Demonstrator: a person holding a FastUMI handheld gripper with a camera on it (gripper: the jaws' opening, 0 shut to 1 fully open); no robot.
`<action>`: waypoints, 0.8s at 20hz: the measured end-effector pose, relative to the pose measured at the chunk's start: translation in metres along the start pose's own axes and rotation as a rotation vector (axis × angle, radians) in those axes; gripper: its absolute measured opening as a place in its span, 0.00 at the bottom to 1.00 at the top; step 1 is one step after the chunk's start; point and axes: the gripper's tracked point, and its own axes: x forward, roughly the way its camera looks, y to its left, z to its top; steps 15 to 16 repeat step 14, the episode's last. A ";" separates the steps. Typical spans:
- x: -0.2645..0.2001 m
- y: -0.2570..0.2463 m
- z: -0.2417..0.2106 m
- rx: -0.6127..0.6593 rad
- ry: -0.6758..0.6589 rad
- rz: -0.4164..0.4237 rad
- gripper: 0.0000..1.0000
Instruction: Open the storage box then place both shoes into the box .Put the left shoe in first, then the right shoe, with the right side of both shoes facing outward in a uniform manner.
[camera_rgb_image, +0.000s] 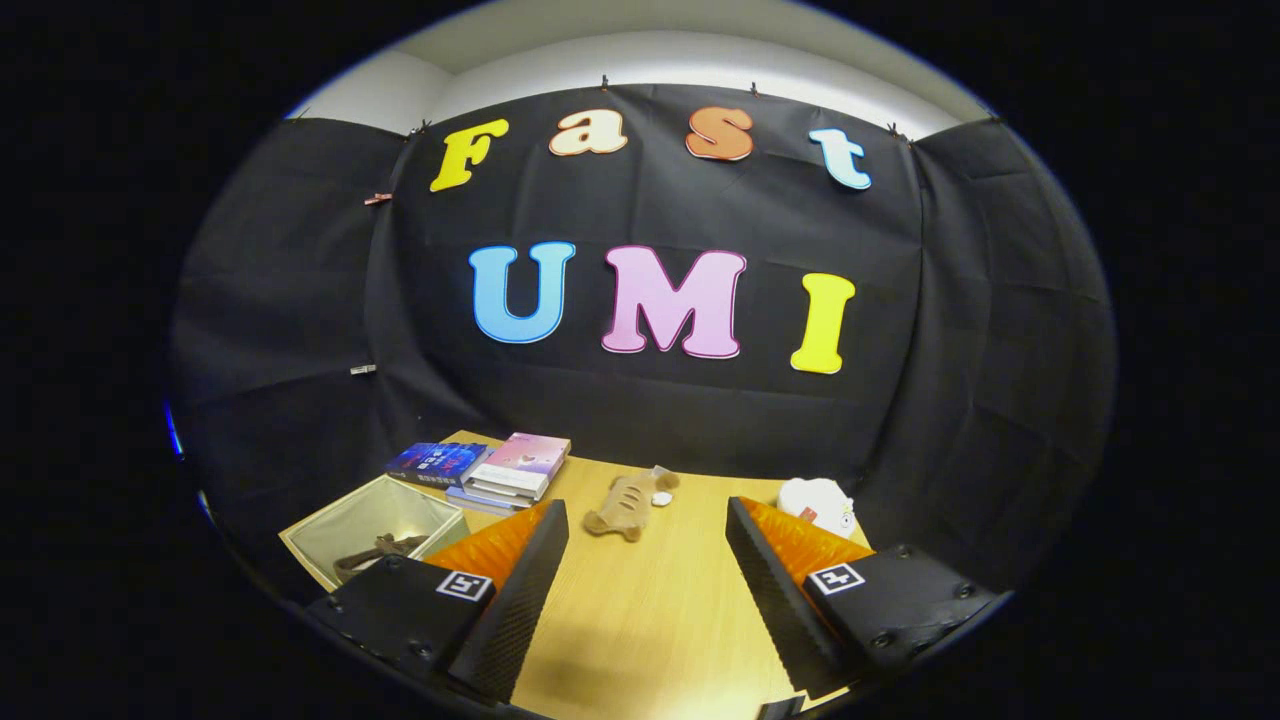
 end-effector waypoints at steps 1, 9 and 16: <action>-0.003 -0.004 0.001 -0.003 -0.007 -0.003 0.98; -0.013 -0.014 -0.009 0.002 -0.001 0.004 0.96; -0.012 -0.009 -0.008 0.011 -0.003 0.018 0.96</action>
